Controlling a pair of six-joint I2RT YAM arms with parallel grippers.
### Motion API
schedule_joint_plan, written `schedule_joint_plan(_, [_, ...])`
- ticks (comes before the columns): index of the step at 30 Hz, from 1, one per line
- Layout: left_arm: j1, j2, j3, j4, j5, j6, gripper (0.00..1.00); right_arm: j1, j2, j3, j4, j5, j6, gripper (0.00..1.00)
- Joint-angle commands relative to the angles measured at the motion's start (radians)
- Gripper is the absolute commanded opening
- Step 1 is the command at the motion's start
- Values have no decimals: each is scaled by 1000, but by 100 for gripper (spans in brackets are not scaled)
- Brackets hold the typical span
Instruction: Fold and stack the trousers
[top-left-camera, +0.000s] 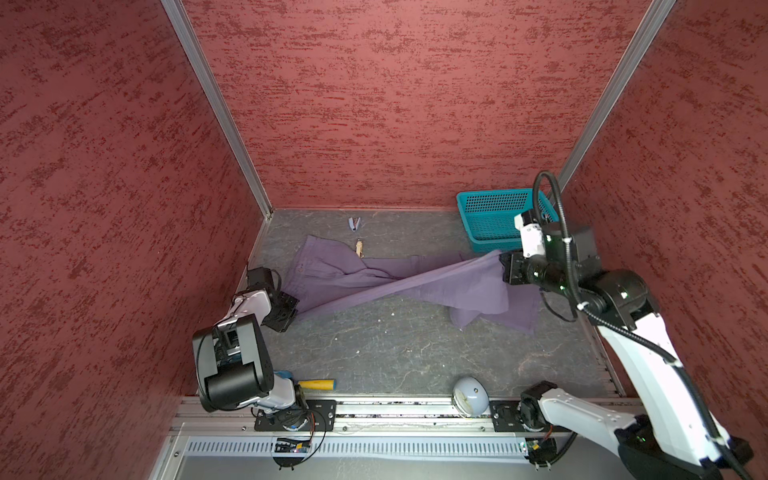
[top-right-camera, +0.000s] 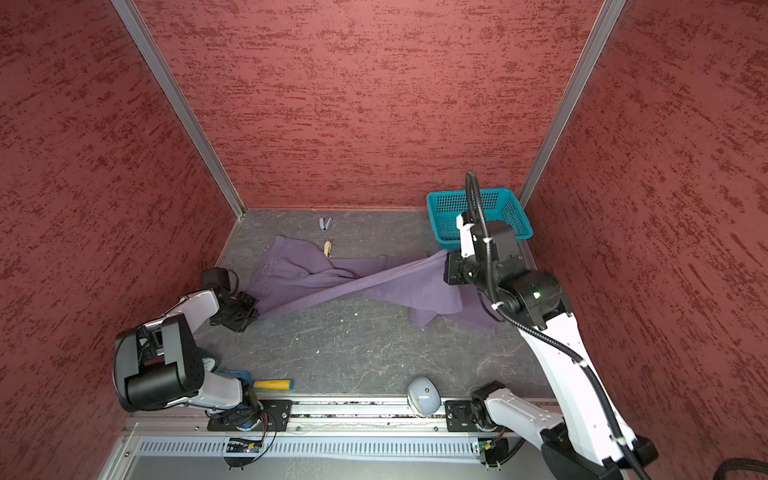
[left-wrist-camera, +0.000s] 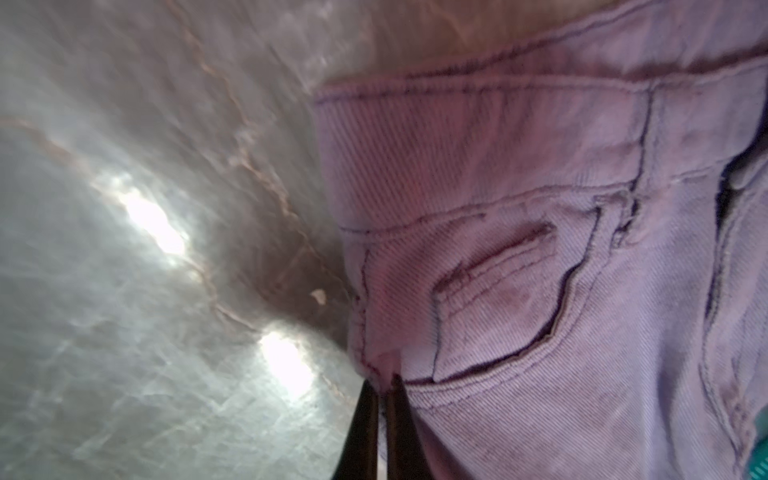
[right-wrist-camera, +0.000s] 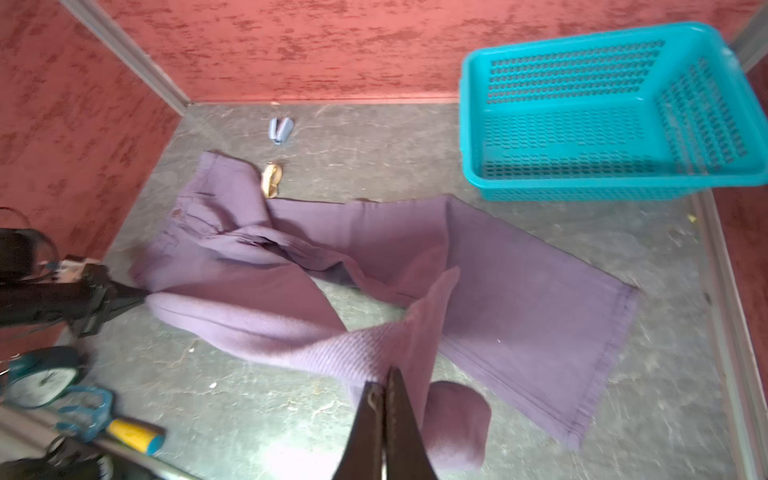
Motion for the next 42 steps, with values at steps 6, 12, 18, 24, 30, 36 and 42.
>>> schedule_joint_plan(6, [25, -33, -18, 15, -123, -12, 0, -21, -414, -569, 294, 89, 263, 49])
schedule_joint_plan(12, [26, -62, -7, 3, -137, -32, 0, -22, -452, -531, 199, 384, 311, 60])
schedule_joint_plan(18, [-108, -116, 67, -57, -246, -30, 17, -21, -148, -528, 213, 307, 242, 14])
schedule_joint_plan(24, [-225, -9, 165, -75, -279, -31, 39, -28, 110, -589, 298, 122, 240, 50])
schedule_joint_plan(30, [-226, 87, 163, -46, -226, -41, 52, -83, 263, -678, 441, -7, 264, 68])
schedule_joint_plan(36, [-221, 139, 160, -21, -213, -47, 52, -134, 396, -686, 549, -40, 239, 68])
schedule_joint_plan(42, [-183, 200, 172, -14, -177, -46, 53, -157, 545, -655, 622, -89, 218, 55])
